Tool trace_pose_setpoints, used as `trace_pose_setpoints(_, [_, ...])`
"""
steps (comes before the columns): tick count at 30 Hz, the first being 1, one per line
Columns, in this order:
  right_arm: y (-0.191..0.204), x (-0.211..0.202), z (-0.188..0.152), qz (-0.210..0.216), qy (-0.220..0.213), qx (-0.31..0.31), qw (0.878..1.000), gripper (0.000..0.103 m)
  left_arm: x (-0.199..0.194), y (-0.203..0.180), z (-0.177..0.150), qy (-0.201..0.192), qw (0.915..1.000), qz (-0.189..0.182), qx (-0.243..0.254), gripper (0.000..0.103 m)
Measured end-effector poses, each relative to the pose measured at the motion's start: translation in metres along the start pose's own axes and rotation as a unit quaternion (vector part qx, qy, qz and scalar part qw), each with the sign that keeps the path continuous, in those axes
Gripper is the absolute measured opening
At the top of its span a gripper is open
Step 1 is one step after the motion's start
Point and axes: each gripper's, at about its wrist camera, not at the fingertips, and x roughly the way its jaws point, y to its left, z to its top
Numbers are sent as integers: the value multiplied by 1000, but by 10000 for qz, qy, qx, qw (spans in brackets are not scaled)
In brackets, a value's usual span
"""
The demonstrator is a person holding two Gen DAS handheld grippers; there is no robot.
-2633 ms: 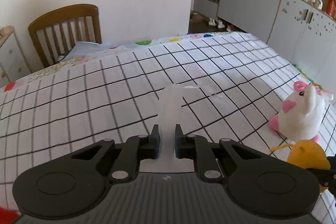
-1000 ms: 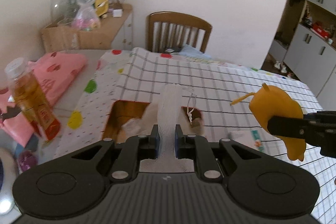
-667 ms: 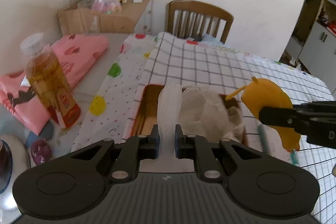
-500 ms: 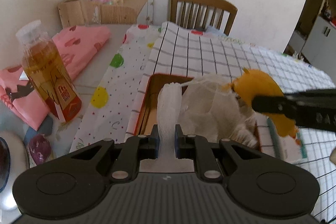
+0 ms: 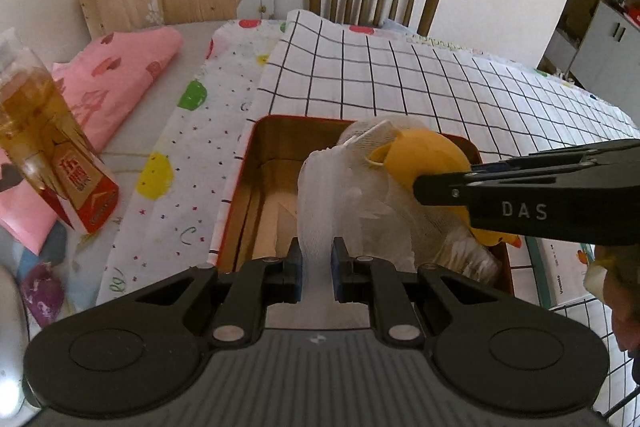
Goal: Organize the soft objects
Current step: 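Carry the yellow duck and plastic bag with both tools over the tin box, then open both tools to release the duck and plastic bag into the tin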
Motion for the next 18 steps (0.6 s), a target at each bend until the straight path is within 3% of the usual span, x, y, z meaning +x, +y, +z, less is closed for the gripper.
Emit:
trace_pose_setpoints(13, [2,16,-3,-88,207,-339,9992,28,16,2,-1,204,9998,-67,-54,15])
trace_pose_setpoints(15, [7,15,-4,-69,206,-610,9979,29,16,3,-1,196,9997,-91,-100,17])
trace_pose_setpoints(18, [12,9,-6,-71,134,-877,9960,32,14,5,-1,162,9996,-129,-202,34])
